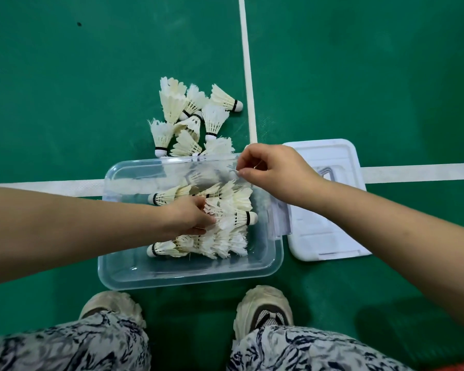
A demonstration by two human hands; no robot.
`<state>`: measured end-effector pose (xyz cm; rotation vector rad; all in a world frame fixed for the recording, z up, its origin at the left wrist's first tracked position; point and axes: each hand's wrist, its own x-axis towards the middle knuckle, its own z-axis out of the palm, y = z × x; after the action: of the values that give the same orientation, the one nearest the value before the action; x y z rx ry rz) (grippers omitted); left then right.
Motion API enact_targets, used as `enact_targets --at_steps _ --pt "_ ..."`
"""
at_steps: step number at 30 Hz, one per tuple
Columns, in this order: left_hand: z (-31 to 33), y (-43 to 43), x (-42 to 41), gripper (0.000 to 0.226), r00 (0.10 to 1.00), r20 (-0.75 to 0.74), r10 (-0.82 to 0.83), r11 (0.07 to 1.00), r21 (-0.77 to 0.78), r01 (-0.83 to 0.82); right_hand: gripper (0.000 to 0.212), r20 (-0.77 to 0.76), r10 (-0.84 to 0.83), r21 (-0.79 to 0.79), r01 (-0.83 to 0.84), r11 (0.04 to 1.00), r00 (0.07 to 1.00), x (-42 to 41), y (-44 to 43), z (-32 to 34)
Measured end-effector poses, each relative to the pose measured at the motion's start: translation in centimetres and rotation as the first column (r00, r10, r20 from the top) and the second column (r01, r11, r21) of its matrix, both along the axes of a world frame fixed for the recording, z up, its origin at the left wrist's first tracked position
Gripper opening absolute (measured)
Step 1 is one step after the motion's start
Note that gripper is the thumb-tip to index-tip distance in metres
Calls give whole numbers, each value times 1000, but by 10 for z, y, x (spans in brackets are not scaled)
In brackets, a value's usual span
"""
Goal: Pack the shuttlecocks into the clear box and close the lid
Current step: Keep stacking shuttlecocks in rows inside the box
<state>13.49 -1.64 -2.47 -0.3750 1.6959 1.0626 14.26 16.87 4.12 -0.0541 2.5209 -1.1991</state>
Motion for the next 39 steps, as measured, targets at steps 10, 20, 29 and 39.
enact_targets --at_steps 10,20,29,39 --pt "28 -13 -17 21 796 -400 -455 881 -333 337 10 -3 -2 38 2 999 1000 -3 -7 4" --pt "65 -31 -47 13 585 -710 -393 920 -300 253 13 -68 -74 140 83 987 995 -43 -27 3" --pt "61 -60 -81 12 497 -803 -329 944 -280 173 55 258 31 332 -118 936 966 -110 -10 -27" --pt "47 -64 -95 10 523 -789 -322 947 -265 183 53 450 88 303 -244 921 889 -131 -16 -59"
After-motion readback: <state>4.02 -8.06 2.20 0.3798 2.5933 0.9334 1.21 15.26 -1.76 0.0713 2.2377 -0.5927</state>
